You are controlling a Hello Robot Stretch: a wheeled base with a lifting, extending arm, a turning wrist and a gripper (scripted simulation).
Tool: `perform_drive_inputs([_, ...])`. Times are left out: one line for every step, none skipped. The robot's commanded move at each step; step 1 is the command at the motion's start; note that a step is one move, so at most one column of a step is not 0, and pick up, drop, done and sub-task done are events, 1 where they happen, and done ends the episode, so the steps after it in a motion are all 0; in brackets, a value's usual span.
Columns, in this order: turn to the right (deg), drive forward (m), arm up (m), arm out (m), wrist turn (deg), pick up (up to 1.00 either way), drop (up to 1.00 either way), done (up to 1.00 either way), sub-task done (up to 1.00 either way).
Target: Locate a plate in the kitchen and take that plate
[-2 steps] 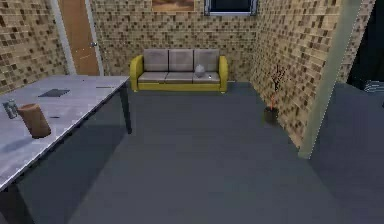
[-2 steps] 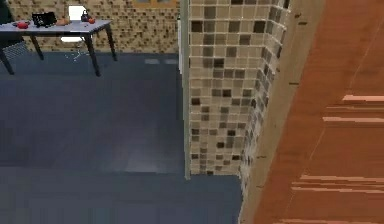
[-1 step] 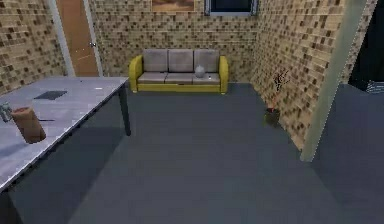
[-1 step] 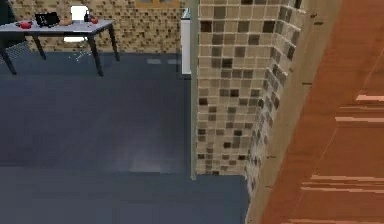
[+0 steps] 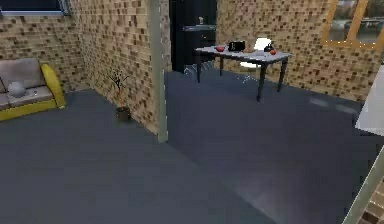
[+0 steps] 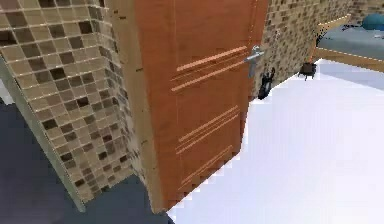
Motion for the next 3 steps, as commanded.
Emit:
perform_drive_inputs([0.0, 1.0, 0.0, 0.0, 0.0, 0.0, 0.0, 0.0, 0.0])
perform_drive_inputs([36.0, 0.0, 0.0, 0.0, 0.0, 0.0, 0.0, 0.0, 0.0])
perform_drive_inputs([0.0, 0.05, 0.0, 0.0, 0.0, 0.0, 0.0, 0.0, 0.0])
